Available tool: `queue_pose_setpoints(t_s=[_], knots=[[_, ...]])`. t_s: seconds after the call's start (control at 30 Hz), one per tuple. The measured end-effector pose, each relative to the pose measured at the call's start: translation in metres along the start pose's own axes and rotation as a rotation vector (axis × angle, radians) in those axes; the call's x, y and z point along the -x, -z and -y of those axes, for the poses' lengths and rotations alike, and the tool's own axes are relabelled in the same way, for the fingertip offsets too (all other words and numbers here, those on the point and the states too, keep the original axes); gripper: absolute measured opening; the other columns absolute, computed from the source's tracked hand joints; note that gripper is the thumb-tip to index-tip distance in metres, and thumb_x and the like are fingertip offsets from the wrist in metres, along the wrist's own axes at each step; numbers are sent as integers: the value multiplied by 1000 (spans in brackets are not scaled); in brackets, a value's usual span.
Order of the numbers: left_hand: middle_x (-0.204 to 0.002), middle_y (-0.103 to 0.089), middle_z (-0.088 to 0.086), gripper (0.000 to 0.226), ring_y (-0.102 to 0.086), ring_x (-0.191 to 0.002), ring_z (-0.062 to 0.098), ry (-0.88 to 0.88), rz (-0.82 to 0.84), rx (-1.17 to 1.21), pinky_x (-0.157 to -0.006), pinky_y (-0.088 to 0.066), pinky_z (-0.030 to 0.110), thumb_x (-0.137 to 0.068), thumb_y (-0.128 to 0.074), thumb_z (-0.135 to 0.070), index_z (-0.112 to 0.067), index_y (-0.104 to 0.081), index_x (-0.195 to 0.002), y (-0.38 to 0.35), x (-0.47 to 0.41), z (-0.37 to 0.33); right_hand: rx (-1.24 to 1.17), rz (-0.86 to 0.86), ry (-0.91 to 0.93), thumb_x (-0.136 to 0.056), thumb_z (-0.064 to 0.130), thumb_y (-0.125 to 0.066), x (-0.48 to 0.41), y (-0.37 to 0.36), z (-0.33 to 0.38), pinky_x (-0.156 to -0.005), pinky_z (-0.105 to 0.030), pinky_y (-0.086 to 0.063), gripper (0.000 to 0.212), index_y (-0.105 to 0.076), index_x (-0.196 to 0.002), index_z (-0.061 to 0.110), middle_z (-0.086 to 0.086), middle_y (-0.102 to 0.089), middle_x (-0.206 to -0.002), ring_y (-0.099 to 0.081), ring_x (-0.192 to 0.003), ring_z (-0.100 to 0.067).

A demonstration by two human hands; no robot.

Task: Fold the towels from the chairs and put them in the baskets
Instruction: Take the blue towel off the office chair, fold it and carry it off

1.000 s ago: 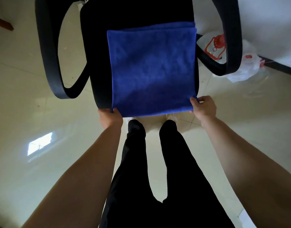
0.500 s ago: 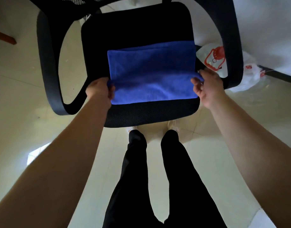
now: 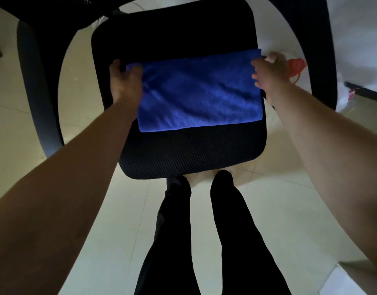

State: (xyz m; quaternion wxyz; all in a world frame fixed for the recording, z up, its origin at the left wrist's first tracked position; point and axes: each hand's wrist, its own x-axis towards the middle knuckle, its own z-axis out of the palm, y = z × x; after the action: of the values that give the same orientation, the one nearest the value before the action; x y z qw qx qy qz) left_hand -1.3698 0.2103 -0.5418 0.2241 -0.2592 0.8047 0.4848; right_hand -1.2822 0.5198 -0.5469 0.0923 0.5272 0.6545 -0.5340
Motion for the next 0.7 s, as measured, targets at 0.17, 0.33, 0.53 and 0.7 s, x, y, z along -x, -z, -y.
queue_pose_setpoints(t_s=[0.17,0.33,0.53,0.7], knots=[[-136,-44,19,58,-44,-123,39,-225,-214,-723,-95,-43,48,-97,-47,-45,-7,-41,-141,-22,49,46,598,-156,190,-86,76,-47,19,-4,-49,-92,-39,-45,84,-54,-128,4,-18,-58,-127,-57,-116,-34],[-126,-57,19,57,-55,-115,40,194,-263,-620,-89,-45,50,-102,-26,-55,-5,-39,-126,-40,54,68,692,-196,188,-94,69,-43,32,-21,-55,-85,-40,-46,77,-50,-126,-1,-18,-63,-122,-61,-111,-37],[-109,-66,21,51,-64,-95,42,32,-285,-793,-64,-36,40,-104,-23,-50,-5,-41,-122,-25,51,81,605,-223,204,-95,66,-44,27,-22,-56,-92,-39,-43,73,-55,-128,2,-17,-62,-129,-57,-120,-37],[-131,-51,20,57,-48,-118,40,-257,-386,-872,-93,-37,47,-100,-42,-47,-4,-44,-137,-18,47,89,654,-269,233,-92,73,-42,30,-25,-61,-78,-40,-45,75,-58,-111,2,-17,-67,-113,-62,-105,-38]])
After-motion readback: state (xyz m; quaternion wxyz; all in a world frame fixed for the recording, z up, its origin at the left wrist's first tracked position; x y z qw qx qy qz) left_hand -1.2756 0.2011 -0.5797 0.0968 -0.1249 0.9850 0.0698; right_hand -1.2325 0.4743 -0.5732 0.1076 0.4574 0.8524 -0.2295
